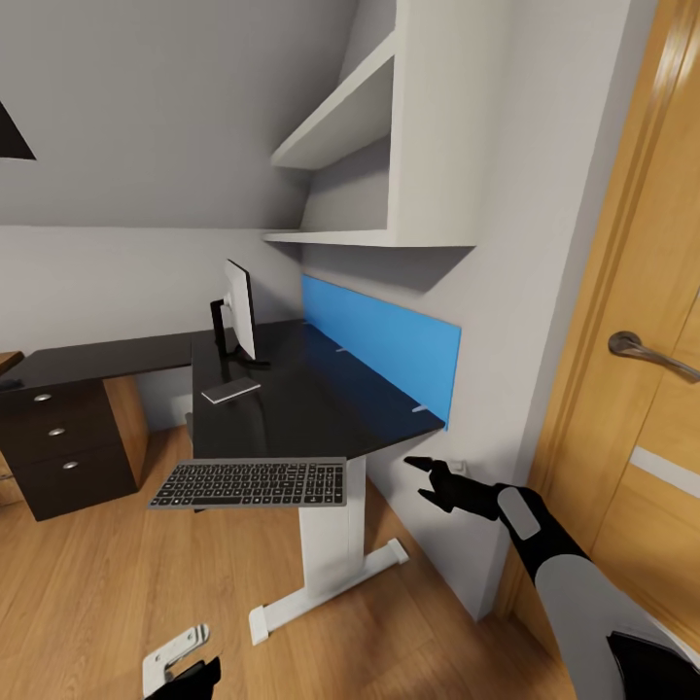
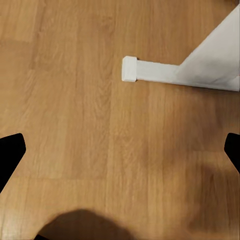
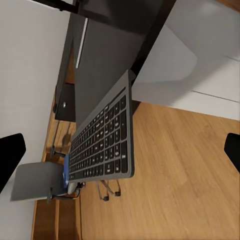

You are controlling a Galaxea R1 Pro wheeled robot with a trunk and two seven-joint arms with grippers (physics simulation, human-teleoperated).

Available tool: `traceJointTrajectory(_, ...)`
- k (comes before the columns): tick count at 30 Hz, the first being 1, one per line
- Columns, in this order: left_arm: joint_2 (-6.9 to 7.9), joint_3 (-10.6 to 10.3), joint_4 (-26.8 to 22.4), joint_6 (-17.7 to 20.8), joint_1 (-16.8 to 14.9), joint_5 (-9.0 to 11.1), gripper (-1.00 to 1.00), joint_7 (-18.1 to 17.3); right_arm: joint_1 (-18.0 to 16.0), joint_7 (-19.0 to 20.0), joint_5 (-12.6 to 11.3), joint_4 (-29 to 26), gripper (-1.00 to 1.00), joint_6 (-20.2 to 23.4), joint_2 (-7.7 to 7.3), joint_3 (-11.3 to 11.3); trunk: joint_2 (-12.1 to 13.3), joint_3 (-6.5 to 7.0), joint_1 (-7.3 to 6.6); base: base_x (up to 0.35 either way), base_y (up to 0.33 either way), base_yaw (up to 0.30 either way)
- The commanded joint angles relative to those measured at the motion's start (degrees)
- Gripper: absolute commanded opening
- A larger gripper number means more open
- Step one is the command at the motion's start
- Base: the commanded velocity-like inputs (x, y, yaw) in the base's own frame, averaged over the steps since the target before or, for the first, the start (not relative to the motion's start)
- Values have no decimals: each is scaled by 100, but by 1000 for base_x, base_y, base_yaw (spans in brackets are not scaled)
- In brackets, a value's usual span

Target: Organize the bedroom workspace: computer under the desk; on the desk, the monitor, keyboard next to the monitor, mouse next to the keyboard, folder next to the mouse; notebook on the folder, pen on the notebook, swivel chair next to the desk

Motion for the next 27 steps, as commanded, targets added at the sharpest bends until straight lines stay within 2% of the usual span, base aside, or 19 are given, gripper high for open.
traceJointTrajectory(1, 4, -11, 13, -23, -2, 39, 100, 44, -4, 15, 13, 1, 100, 37, 3, -16, -3, -5, 0, 0, 0, 0)
traceJointTrajectory(6, 1, -13, 109, -223, -2, 31, 100, 61, -4, 15, 9, 7, 100, 26, 4, 147, -3, -5, 0, 0, 0, 0)
traceJointTrajectory(8, -1, -17, 132, -415, -2, 37, 100, 62, -4, 15, 7, 8, 100, 22, 4, 210, -83, -41, 44, 0, 0, 0)
traceJointTrajectory(11, -20, -38, 299, -899, -2, 39, 100, 61, -4, 15, 6, 8, 100, 18, 8, 267, -203, -95, 110, 0, 0, 0)
traceJointTrajectory(16, -182, -201, 214, -823, -143, 15, 100, 64, 5, 93, 30, -4, 100, -44, 171, 411, -202, -94, 109, 0, 0, 0)
traceJointTrajectory(18, -245, -207, 150, -888, -78, -46, 100, 61, 6, 42, 36, -6, 100, -32, 236, 346, -202, -94, 109, 0, 0, 0)
traceJointTrajectory(27, -321, -444, -24, -1085, 58, -94, 100, 94, 13, 16, 40, -18, 100, -27, 256, 302, -202, -94, 109, 0, 0, 0)
